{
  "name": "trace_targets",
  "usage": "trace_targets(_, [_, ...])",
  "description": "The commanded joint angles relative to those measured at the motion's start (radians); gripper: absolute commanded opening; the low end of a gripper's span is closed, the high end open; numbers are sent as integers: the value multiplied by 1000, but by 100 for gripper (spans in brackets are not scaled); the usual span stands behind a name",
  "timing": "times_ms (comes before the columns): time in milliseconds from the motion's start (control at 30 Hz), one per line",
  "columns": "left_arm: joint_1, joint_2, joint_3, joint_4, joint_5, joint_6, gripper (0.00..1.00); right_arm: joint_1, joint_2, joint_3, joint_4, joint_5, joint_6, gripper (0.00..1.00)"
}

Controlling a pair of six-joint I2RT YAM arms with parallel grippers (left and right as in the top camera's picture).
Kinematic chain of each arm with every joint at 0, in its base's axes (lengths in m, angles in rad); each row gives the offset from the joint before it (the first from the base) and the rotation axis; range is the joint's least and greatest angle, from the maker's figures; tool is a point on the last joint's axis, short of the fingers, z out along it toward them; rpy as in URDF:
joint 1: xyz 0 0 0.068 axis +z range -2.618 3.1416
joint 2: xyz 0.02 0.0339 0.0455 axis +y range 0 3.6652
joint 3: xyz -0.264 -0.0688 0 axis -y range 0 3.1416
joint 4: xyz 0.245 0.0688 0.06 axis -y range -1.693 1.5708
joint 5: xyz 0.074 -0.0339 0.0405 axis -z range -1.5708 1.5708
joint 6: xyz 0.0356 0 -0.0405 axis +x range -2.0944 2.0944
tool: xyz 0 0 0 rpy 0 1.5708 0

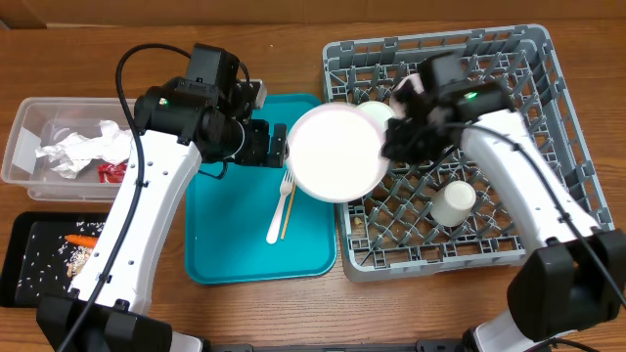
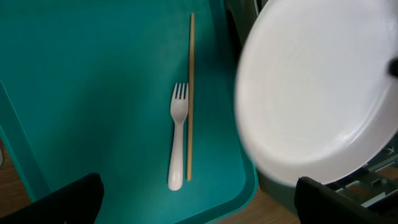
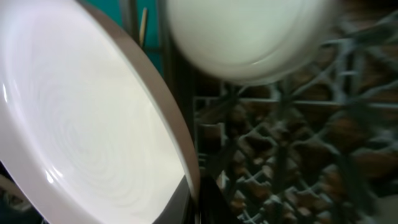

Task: Sort waste into correct bins and load items into the dishwasher
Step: 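Grasp the plate with the right gripper and release the left gripper, then lower the pink plate upright into the rack's right side with right gripper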

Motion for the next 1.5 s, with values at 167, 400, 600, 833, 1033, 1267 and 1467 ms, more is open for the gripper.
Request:
trace_targets(167, [-2, -8, 20, -41, -82, 1, 100, -145, -75, 286, -108, 372, 24, 4])
trace_targets(400, [-2, -8, 20, -38, -82, 0, 100, -145, -110, 279, -221, 1013, 285, 4])
trace_targets(600, [-2, -8, 20, -35, -82, 0, 100, -144, -110, 262, -347, 1195, 578, 4])
trace_targets(833, [-2, -8, 20, -36, -82, 0, 100, -98, -110, 256, -375, 1254, 611, 4])
trace_targets(1033, [-2, -8, 20, -35, -82, 0, 100, -71, -109, 229, -349, 1345, 539, 4])
trace_targets(1267, [-2, -8, 20, -36, -82, 0, 100, -69, -108, 165, -228, 1185, 254, 4])
trace_targets(1467, [-2, -8, 20, -35, -82, 0, 100, -49, -108, 160, -237, 1181, 224, 4])
